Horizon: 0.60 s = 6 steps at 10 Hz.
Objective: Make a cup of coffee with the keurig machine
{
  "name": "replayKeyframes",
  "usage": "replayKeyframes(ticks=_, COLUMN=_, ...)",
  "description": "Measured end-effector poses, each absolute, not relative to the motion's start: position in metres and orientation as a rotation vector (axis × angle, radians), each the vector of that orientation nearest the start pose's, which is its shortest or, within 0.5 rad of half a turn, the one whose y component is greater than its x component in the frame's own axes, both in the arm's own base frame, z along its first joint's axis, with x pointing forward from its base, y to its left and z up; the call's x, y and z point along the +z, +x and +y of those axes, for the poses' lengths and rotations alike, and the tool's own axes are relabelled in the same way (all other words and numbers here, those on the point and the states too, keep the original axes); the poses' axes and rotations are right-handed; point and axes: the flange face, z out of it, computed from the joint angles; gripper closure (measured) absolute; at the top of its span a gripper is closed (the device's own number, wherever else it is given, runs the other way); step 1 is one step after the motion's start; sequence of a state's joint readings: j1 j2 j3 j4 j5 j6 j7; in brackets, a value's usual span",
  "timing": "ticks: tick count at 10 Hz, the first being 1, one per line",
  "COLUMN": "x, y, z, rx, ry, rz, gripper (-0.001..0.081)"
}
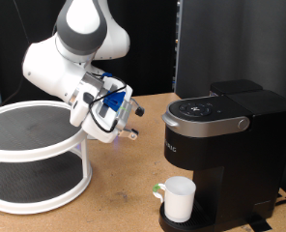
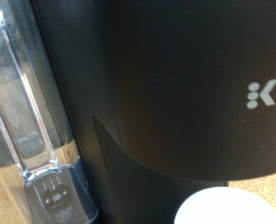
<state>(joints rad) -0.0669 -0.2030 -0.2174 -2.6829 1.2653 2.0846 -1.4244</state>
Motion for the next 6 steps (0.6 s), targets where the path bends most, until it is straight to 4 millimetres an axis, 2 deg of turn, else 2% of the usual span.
replayKeyframes(ticks=3, x=0.307, y=0.383, z=-0.055, rx=-0.58, ry=-2.087, rz=-0.265, gripper=-0.0002)
replayKeyframes(ticks=6, x=0.345, y=0.381, z=-0.051, rx=-0.605, ry=-2.026, rz=-0.264, gripper=-0.0002)
